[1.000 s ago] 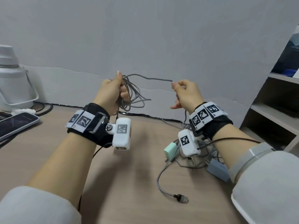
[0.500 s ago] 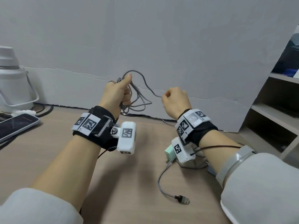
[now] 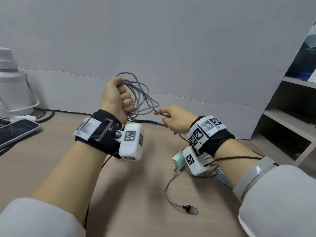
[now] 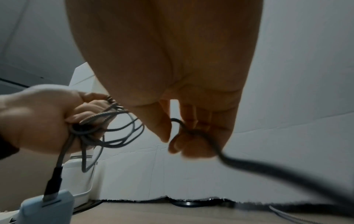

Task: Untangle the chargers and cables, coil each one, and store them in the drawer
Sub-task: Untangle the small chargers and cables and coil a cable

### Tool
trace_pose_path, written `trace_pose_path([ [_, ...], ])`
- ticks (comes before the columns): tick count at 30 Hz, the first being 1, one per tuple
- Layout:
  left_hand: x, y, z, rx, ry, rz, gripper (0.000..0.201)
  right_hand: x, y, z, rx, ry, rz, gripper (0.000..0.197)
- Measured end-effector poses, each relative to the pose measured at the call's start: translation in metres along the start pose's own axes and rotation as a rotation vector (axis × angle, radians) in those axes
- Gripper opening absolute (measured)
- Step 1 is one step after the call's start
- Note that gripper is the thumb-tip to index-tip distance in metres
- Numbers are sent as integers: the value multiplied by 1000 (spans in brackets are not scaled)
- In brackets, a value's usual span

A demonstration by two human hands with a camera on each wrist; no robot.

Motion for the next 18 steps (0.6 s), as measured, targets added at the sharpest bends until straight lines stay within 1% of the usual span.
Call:
trace_pose_path([
  [1, 7, 1, -4, -8, -33, -35, 47, -3, 0, -3, 34, 83, -3, 40],
  [3, 21, 1, -11, -37, -73, -113, 47, -4, -1, -12, 64, 210, -62, 29],
  [5, 33, 0, -17, -86, -94, -187, 49, 1, -2, -22, 55, 314, -167, 19],
  [6, 37, 1, -20, -110, -91, -214, 50, 7, -3, -26, 48, 342, -244, 14],
  [8, 40, 3, -22, -142, -54, -225, 50, 19, -9, -27, 33, 290, -400, 11],
  [9, 37, 4, -22, -155, -24, -210, 49, 22, -11, -24, 35, 222, -441, 12],
  [10, 32, 5, -20, -168, 15, -191, 48, 23, -11, -17, 49, 145, -440, 12],
  [11, 26, 5, -18, -179, 59, -168, 48, 21, -11, -8, 63, 68, -401, 13],
  [14, 6, 4, -10, -164, 185, -89, 46, 7, -11, 24, 108, -151, -242, 17],
  [16, -2, 3, -6, -133, 272, -44, 42, 1, -11, 39, 149, -210, -160, 20],
  [18, -8, 3, -2, -108, 386, 12, 40, 3, -14, 51, 206, -201, -134, 21],
])
Point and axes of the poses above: each hand's wrist, its own y-axis towards the middle knuckle, its own x-axis out of the back of the hand, z = x × y, the point moved 6 cm from there along y, towards the middle knuckle, and after that the axes turned 15 degrees about z, right-handed, at the moved point
